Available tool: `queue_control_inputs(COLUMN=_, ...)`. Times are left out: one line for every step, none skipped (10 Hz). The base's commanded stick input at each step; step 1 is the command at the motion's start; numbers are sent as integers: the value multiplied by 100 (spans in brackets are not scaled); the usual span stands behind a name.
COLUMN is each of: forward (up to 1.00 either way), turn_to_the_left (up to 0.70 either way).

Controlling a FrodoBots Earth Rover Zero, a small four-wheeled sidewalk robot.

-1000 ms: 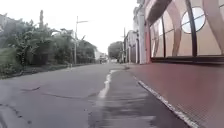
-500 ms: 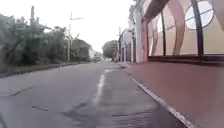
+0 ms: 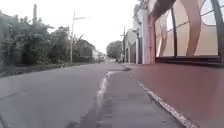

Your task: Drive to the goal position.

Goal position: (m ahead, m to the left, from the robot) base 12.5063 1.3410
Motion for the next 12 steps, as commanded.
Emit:
queue_control_inputs(forward=100, turn_to_the_left=6)
queue_control_inputs(forward=100, turn_to_the_left=6)
queue_control_inputs(forward=100, turn_to_the_left=6)
queue_control_inputs(forward=100, turn_to_the_left=6)
queue_control_inputs(forward=100, turn_to_the_left=-16)
queue_control_inputs(forward=100, turn_to_the_left=-34)
queue_control_inputs(forward=100, turn_to_the_left=-34)
queue_control_inputs(forward=100, turn_to_the_left=-26)
queue_control_inputs(forward=100, turn_to_the_left=6)
queue_control_inputs(forward=100, turn_to_the_left=6)
queue_control_inputs(forward=100, turn_to_the_left=6)
queue_control_inputs(forward=100, turn_to_the_left=6)
